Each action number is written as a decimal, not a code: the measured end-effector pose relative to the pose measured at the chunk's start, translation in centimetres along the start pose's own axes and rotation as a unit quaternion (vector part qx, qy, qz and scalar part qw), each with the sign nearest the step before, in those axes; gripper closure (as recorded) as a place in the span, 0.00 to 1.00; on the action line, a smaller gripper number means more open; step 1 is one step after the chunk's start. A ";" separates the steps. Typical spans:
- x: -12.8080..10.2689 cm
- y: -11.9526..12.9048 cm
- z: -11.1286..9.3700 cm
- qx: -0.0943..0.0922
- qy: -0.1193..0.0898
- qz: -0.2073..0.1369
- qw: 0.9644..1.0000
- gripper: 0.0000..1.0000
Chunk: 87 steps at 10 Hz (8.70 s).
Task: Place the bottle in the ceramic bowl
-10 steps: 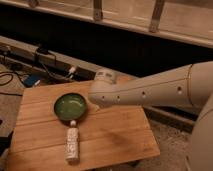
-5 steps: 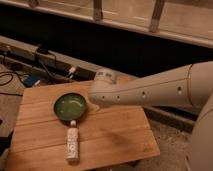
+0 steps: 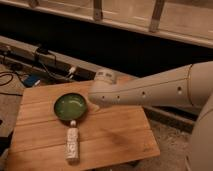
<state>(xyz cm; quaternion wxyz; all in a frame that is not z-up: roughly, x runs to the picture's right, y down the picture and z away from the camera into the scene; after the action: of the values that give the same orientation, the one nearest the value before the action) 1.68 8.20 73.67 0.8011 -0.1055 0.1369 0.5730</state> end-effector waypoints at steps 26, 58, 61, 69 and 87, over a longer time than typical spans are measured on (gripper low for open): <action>0.0 3.1 -0.1 0.004 -0.031 -0.009 0.999 0.20; 6.1 19.6 1.8 -0.103 0.092 -0.142 0.980 0.20; 6.1 21.8 2.0 -0.109 0.092 -0.120 0.982 0.20; 6.2 23.2 5.2 -0.093 0.121 -0.140 0.978 0.20; 8.2 22.3 8.9 -0.114 0.144 -0.126 0.975 1.00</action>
<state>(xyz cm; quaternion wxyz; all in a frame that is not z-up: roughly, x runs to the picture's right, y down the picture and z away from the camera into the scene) -16.03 25.60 78.97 0.8213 -0.2943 0.1701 0.4582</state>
